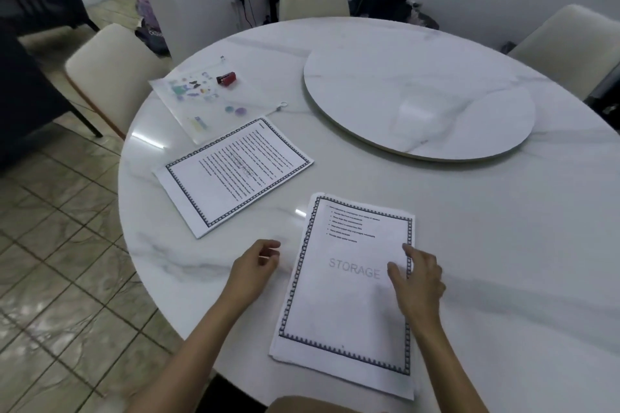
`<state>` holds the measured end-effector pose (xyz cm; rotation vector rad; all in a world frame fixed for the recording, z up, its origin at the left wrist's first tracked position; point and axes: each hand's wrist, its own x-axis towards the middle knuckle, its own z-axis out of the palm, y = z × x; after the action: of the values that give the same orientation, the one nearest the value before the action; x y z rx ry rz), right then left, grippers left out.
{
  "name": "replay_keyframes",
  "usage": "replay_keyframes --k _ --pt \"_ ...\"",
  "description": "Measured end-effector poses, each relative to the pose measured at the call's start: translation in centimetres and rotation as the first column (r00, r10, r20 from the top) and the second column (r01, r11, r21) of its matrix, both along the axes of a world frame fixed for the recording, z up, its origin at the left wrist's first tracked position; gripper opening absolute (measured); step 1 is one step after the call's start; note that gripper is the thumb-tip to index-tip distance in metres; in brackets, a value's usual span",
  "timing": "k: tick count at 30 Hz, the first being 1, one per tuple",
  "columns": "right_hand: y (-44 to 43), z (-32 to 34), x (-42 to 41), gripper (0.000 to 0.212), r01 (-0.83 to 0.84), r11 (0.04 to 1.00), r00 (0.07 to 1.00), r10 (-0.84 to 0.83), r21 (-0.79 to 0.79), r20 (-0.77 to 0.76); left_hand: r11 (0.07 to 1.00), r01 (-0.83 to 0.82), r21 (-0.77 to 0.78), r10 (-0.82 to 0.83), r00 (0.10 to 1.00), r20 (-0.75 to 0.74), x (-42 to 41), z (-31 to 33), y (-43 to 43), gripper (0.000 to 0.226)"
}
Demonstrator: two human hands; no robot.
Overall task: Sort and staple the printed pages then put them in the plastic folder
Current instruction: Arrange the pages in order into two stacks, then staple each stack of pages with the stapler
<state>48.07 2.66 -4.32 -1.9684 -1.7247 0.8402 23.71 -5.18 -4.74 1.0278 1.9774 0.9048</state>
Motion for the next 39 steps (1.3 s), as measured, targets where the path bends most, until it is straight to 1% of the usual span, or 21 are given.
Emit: replay_keyframes --k 4,7,12,16,18,21,23,26,29,32,34,39 --pt "0.8 0.7 -2.9 0.042 -0.033 0.999 0.999 0.035 0.037 -0.04 0.998 0.024 0.063 -0.021 0.998 -0.055 -2.6 0.5 1.1 0.022" --pt "1.1 1.2 -6.3 0.037 -0.001 0.996 0.996 0.009 0.085 -0.094 0.992 0.047 0.116 -0.04 0.997 -0.064 -6.0 1.1 2.7 0.025" --pt "0.6 1.8 -13.7 0.036 0.056 0.996 0.989 -0.046 0.066 -0.14 0.985 0.103 0.138 -0.089 0.99 -0.106 -13.8 2.1 4.9 0.024" --pt "0.3 1.5 -19.5 0.037 0.07 0.997 0.981 -0.061 0.045 -0.187 0.986 0.116 0.117 -0.093 0.979 -0.184 -20.5 1.8 6.6 0.028" --pt "0.1 1.5 -21.9 0.037 0.066 0.998 0.979 -0.06 0.023 -0.197 0.99 0.115 0.078 -0.095 0.969 -0.227 -23.3 1.3 7.4 0.032" --pt "-0.1 1.2 -24.9 0.039 0.05 0.998 0.967 -0.056 -0.032 -0.25 0.994 0.105 -0.043 -0.113 0.948 -0.299 -26.8 0.2 8.8 0.041" --pt "-0.1 0.8 -26.6 0.039 0.043 0.995 0.961 -0.067 -0.094 -0.27 0.99 0.069 -0.127 -0.106 0.941 -0.321 -28.5 -0.3 9.8 0.046" --pt "-0.2 0.3 -28.4 0.038 0.062 0.983 0.958 -0.107 -0.174 -0.265 0.973 0.049 -0.225 -0.126 0.931 -0.342 -30.1 -0.4 11.2 0.05" --pt "-0.5 0.2 -29.3 0.04 0.117 0.973 0.932 -0.177 -0.2 -0.316 0.952 0.078 -0.296 -0.191 0.908 -0.373 -31.0 -0.2 12.4 0.05" --pt "-0.3 0.0 -29.8 0.046 0.159 0.961 0.9 -0.235 -0.227 -0.368 0.931 0.125 -0.343 -0.251 0.901 -0.353 -31.6 0.0 13.3 0.049" --pt "-0.1 -0.1 -30.1 0.046 0.186 0.952 0.881 -0.271 -0.243 -0.387 0.913 0.16 -0.374 -0.295 0.894 -0.338 -31.9 -0.1 13.6 0.051" --pt "0.8 -0.5 -30.8 0.029 0.257 0.927 0.8 -0.363 -0.274 -0.477 0.863 0.245 -0.441 -0.393 0.875 -0.284 -32.0 0.2 14.5 0.047"
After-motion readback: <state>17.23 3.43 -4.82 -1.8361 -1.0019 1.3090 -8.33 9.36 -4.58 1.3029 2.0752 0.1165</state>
